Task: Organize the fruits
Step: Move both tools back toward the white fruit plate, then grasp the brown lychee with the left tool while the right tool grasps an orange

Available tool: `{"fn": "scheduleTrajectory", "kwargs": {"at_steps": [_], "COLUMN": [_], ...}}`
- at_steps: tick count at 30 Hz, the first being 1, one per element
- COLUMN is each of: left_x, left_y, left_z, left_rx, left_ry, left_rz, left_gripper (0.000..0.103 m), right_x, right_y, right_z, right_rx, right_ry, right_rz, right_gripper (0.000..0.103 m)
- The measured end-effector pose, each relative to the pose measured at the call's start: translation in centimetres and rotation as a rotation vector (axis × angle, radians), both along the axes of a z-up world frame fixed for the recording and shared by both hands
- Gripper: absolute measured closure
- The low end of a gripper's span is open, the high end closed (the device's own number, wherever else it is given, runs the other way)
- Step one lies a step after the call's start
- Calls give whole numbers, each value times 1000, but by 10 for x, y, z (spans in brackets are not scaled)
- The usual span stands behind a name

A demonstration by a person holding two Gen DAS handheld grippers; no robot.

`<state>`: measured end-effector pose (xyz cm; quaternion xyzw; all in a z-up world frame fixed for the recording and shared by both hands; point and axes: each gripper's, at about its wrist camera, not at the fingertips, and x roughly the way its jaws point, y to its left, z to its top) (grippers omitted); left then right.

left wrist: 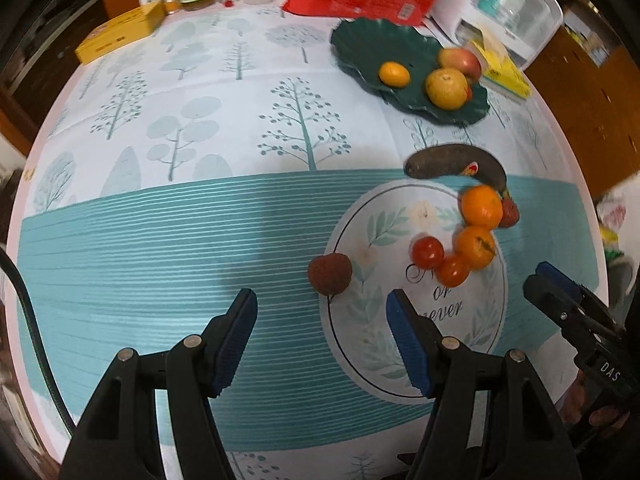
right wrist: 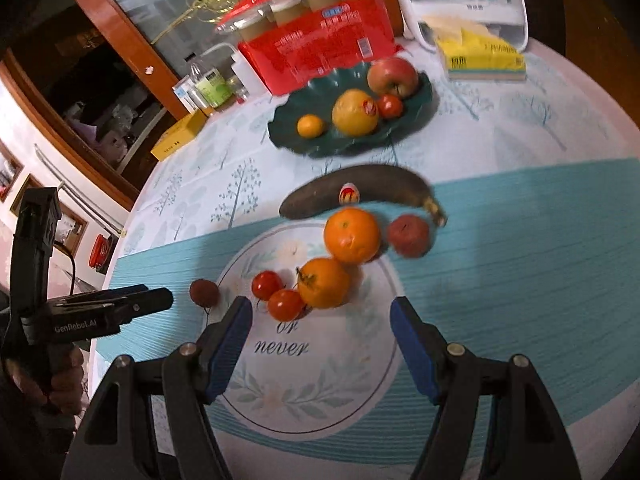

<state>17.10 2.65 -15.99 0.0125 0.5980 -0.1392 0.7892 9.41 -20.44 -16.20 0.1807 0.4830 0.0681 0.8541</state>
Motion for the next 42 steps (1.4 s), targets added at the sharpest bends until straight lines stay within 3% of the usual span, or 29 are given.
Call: {"fn": "scheduleTrajectory", "kwargs": {"at_steps": [10,22,28,35,38,42], "left_x": [12,22,24,24,23,22], "left_y": [-10,-16,-19,-28,-30,-31], "left_z": [-23,-34,-40,-44,-44,-44], "left_rx": [8,-31,-43,-28,-18,-18], "left_ry": [3,-72,-66,-66,-70,-68], "left_rz": [-140,-204,-221,-239,-243,-239], "left_gripper": [37,38,46,65,74,74], "right_x": [8,26,35,40,41,41], "right_y": [14,21,20,23,25,25], "right_z": [-25,-41,-44,-44,-44,-43], "right_rx": [27,-11,-7,-26,-41,-42], "right_ry": [60,74,75,88,94,96], "right_rz": [-98,-194,-203,-176,-166,-164], "right_gripper": [31,40,47,62,63,63]}}
